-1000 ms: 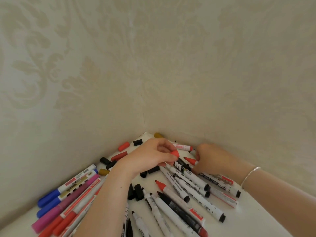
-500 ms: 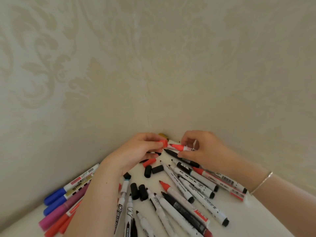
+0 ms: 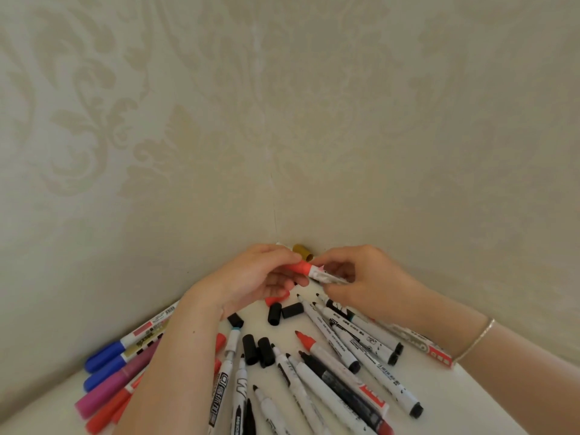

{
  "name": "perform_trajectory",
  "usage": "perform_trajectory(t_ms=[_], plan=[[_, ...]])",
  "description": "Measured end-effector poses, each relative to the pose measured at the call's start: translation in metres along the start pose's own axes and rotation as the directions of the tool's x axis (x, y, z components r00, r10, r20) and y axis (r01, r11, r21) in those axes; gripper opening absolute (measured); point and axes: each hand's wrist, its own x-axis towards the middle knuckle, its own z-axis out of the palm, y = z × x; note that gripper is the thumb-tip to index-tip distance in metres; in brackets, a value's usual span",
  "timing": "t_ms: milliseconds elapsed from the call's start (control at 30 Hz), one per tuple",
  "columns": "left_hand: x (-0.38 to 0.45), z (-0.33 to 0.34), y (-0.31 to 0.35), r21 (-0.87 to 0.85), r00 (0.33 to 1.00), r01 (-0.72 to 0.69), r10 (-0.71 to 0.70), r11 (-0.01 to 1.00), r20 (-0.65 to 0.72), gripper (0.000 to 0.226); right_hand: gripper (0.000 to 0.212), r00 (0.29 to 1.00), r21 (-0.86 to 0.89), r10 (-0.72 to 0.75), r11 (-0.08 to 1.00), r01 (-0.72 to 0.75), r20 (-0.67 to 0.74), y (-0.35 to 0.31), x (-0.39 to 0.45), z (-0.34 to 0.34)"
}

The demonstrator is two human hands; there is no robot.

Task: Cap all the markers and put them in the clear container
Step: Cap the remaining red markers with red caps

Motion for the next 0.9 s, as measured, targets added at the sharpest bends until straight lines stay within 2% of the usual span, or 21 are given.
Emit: perform_trajectory(t_ms=[67, 167, 300, 533, 700, 900], plan=[[-0.002, 0.0, 0.001, 0.003, 1.0, 0.006, -0.006, 1.0, 0.003, 0.019, 0.028, 1.0, 0.023, -0.019, 1.0, 0.019, 0.019, -0.001, -0.002, 0.001], [-0.002, 0.002, 0.002, -0.002, 1.0, -0.006, 0.005, 1.0, -0.012, 0.021, 0.023, 0.997, -0.06, -0.067, 0.996, 0.065, -0.024, -0.001, -0.002, 0.005], [0.002, 0.008, 0.003, 0.058, 0.997, -0.035, 0.039, 0.998, -0.072, 0.026, 0.011, 0.987, 0.016, -0.054, 0.998, 0.057, -0.149, 0.0, 0.003, 0.012], [0.007, 0.012, 0.002, 0.114, 0.987, -0.054, 0.07, 0.992, -0.143, 0.028, 0.001, 0.984, 0.149, 0.022, 0.989, 0.004, -0.175, -0.004, 0.006, 0.017], [0.011, 0.017, -0.005, 0.077, 0.994, -0.046, 0.053, 0.996, -0.093, 0.028, 0.003, 0.992, 0.344, 0.112, 0.935, -0.086, -0.055, -0.003, 0.003, 0.008], [0.013, 0.022, -0.008, 0.128, 0.991, -0.095, 0.106, 0.987, -0.078, 0.025, 0.022, 0.971, 0.497, 0.216, 0.835, -0.237, 0.099, -0.003, -0.004, -0.004]])
